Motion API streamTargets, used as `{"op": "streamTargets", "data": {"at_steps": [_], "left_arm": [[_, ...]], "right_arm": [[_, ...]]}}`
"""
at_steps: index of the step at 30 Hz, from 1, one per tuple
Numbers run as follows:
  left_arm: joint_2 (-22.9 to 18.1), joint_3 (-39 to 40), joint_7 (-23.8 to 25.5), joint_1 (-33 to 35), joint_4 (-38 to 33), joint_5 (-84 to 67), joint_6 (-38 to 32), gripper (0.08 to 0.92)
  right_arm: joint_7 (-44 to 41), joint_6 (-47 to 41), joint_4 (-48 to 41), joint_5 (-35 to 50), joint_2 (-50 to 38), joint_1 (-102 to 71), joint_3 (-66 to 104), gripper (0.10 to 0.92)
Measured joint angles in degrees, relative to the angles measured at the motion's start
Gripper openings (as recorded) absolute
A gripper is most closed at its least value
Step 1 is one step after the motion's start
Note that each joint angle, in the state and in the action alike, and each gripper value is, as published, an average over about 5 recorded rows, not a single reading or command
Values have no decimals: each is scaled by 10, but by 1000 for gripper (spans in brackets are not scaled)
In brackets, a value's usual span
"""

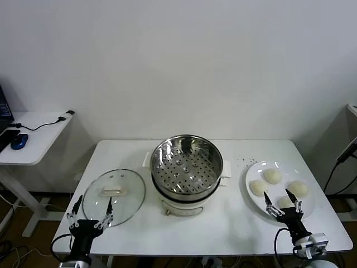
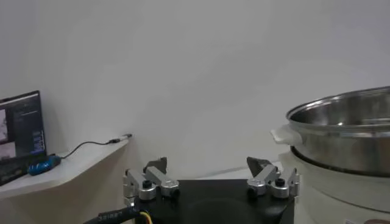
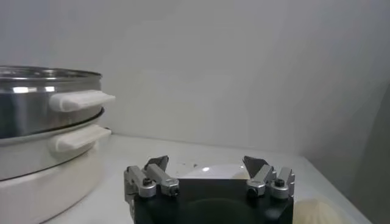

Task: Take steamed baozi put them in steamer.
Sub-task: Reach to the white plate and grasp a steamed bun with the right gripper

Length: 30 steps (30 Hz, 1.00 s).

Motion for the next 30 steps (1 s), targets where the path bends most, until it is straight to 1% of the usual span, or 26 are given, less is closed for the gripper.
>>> {"op": "streamTargets", "data": {"at_steps": [3,12,19,24,30], "left_arm": [[1,0,0,0,1,0,-1,823],[3,-1,-1,0,4,1,-3,823],[4,-3,-2,-4,12,1,-3,823],[5,-4,-4,-7,16,0,-3,823],[6,-5,-4,-11,22,0,-1,823]], "right_arm": [[-22,-13,-9,-17,-30,12,-9,823],[-144,-61,-70,-94,-200,88,-66,823],[-246,-58,-138,-153,-314,225,-178,823],[-323,-37,-193,-200,-356,359,-296,823],[-398,-8,-269,-254,-361,515,-435,823]]}}
